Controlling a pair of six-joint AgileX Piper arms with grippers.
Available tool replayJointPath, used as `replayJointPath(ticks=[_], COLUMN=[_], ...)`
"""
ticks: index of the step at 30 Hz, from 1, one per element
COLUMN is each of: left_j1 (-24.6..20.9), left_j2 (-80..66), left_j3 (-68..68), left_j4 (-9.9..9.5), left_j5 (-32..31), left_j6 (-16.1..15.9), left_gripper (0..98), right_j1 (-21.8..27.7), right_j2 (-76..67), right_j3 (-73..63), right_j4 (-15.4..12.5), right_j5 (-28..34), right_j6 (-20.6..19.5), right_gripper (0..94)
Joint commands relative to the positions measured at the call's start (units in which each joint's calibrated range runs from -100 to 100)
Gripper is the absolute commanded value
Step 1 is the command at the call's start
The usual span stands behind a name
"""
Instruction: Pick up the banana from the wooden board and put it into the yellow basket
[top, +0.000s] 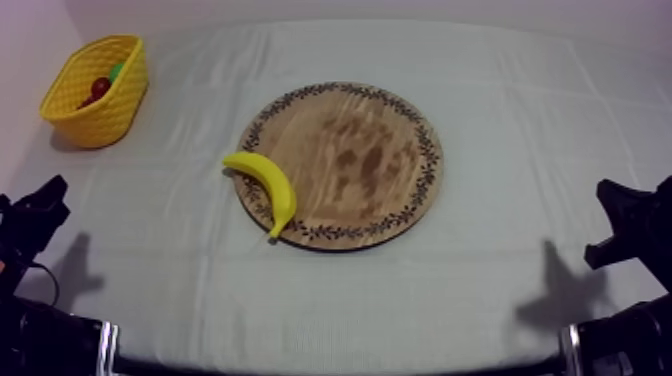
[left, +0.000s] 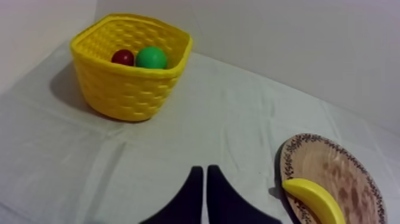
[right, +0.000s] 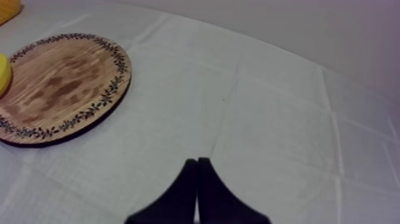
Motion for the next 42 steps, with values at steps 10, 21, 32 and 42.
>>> replayJointPath(ticks=[10, 21, 32, 42], left_j1=[2.2, 2.2, 2.2, 4.2], left_j2=[-0.3, -0.3, -0.3, 5.0], left_j3=[0.1, 0.1, 0.1, -0.1], left_j4=[-0.06, -0.06, -0.06, 0.36], left_j5=[-0.2, -0.2, -0.2, -3.6], left_j6=[-0.1, -0.1, -0.1, 2.2], left_gripper=[0.1, 0.1, 0.1, 0.0], right_j1=[0.0, 0.0, 0.0, 0.0], right_j2=[0.0, 0.0, 0.0, 0.0], right_j3=[0.0, 0.0, 0.0, 0.0], right_j4=[0.0, 0.0, 0.0, 0.0], right_j5=[0.0, 0.0, 0.0, 0.0], right_j6=[0.0, 0.0, 0.0, 0.0], right_gripper=[0.2, 0.2, 0.2, 0.2])
